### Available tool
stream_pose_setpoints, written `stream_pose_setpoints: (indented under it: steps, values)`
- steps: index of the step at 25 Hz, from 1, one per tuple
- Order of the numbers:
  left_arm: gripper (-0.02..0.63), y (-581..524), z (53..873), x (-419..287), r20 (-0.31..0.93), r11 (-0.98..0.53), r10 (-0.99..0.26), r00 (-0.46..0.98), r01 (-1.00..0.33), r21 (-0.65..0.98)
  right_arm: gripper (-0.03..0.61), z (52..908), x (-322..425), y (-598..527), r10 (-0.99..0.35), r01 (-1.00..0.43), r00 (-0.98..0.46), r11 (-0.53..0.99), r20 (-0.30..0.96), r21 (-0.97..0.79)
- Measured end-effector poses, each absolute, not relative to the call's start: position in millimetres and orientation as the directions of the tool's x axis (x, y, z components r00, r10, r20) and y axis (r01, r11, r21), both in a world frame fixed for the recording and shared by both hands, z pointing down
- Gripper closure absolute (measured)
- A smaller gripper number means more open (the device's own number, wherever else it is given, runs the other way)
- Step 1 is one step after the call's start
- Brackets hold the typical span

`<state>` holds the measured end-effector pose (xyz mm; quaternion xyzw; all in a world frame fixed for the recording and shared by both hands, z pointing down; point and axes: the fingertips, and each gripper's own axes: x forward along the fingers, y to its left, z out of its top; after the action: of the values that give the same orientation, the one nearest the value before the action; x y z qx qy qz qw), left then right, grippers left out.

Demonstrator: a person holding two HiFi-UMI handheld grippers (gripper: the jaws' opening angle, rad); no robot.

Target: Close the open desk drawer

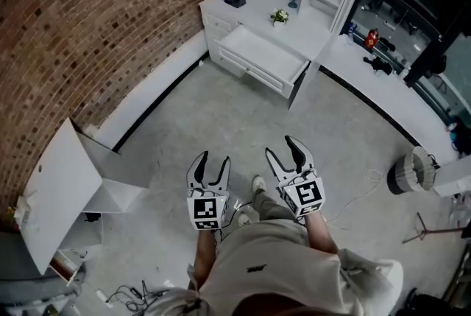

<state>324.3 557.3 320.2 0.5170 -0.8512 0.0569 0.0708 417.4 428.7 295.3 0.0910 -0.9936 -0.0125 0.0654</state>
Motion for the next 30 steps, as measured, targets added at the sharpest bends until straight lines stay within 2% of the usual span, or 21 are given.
stream_pose_setpoints:
  steps: [4, 16, 30]
  values:
    - [0.364, 542.0, 322.3, 305.6, 0.186, 0.467, -0.867, -0.462, -0.884, -0.022, 0.344, 301.0, 397.7, 413.2, -0.168, -0.165, -0.98, 0.986, 0.106, 0.036]
    - [0.367, 466.1, 324.4, 240.4, 0.197, 0.505, -0.842, -0.502, -0.862, -0.034, 0.344, 310.2, 326.9, 337.1, -0.129, -0.134, -0.977, 0.991, 0.17, -0.017]
    - [0.373, 393.7, 330.4, 192.0, 0.248, 0.565, -0.789, -0.562, -0.822, -0.065, 0.344, 317.0, 269.1, 257.7, -0.047, -0.057, -0.988, 0.996, 0.148, -0.063]
